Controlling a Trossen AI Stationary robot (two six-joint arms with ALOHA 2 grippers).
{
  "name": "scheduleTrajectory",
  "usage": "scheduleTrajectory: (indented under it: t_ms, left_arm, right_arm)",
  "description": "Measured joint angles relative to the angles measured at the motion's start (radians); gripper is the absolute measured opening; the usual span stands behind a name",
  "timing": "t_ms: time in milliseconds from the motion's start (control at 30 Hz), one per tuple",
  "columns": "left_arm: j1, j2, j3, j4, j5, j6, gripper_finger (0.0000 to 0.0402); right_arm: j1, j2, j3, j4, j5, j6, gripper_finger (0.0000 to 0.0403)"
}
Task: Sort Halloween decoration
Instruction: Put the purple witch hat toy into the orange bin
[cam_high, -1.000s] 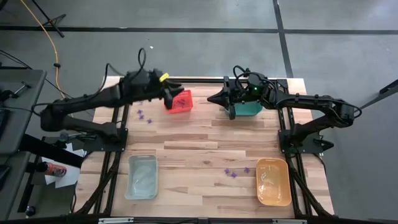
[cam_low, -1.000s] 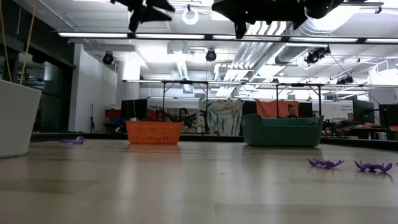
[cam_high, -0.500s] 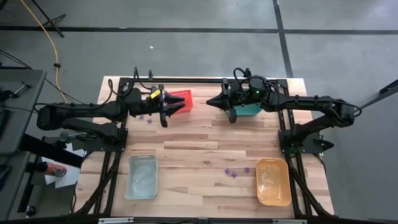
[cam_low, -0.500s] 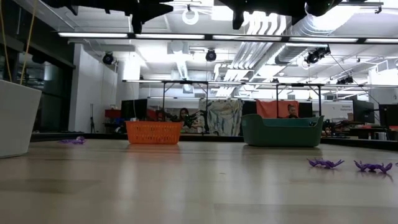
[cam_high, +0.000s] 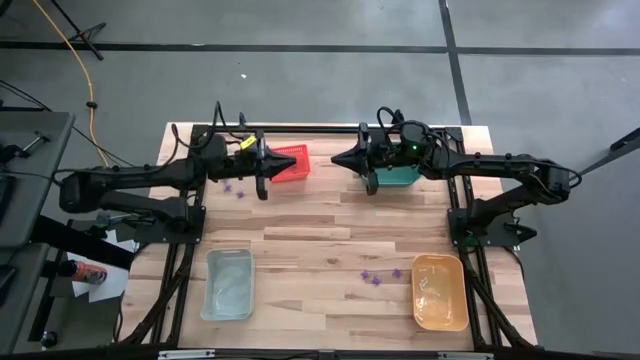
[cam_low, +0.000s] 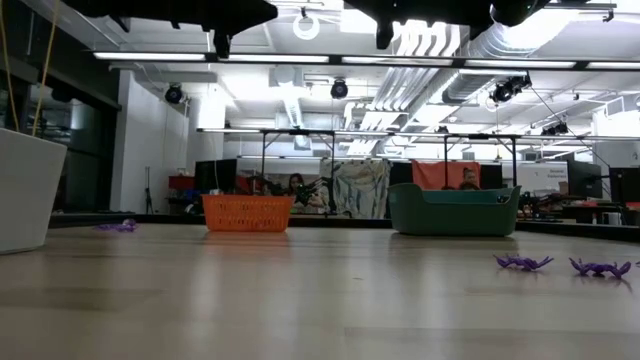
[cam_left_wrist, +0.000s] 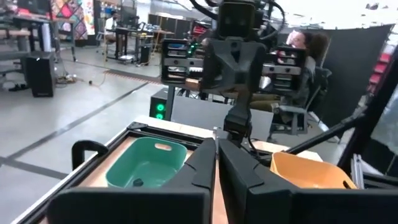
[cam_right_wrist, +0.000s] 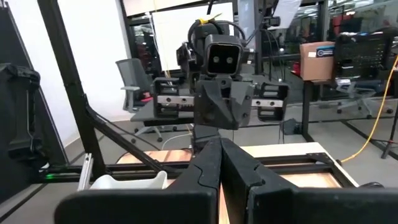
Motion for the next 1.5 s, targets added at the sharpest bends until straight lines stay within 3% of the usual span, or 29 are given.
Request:
scheduleTrajectory:
  t_ms: [200, 467, 667, 767, 867, 1200, 1500]
  left_arm:
    - [0.073, -0.008, 0.011, -0.069, -0.008, -0.072, 0.0001]
    - [0.304, 0.051, 0.256, -0.752, -0.254, -0.036, 0.0000]
    - [0.604, 0.274, 0.436, -1.315, -0.286, 0.006, 0.0000]
    - [0.707, 0.419, 0.475, -1.489, -0.288, 0.062, 0.0000]
    - [0.750, 0.541, 0.489, -1.542, -0.298, 0.118, 0.0000]
    - [0.736, 0.834, 0.535, -1.522, -0.317, 0.212, 0.0002]
    - [0.733, 0.908, 0.539, -1.526, -0.320, 0.278, 0.0054]
  right_arm:
    - [-0.002, 0.000, 0.000, -0.001, 0.002, 0.010, 0.0000]
    - [-0.011, 0.000, 0.000, -0.036, 0.015, -0.011, 0.0000]
    - [-0.044, 0.000, 0.000, -0.088, 0.016, -0.027, 0.0000]
    - [-0.061, 0.000, 0.000, -0.114, 0.017, -0.035, 0.0000]
    - [-0.073, 0.000, 0.000, -0.143, 0.017, -0.059, 0.0000]
    - [-0.082, 0.000, 0.000, -0.158, 0.017, -0.069, 0.0000]
    - [-0.082, 0.000, 0.000, -0.159, 0.017, -0.061, 0.0000]
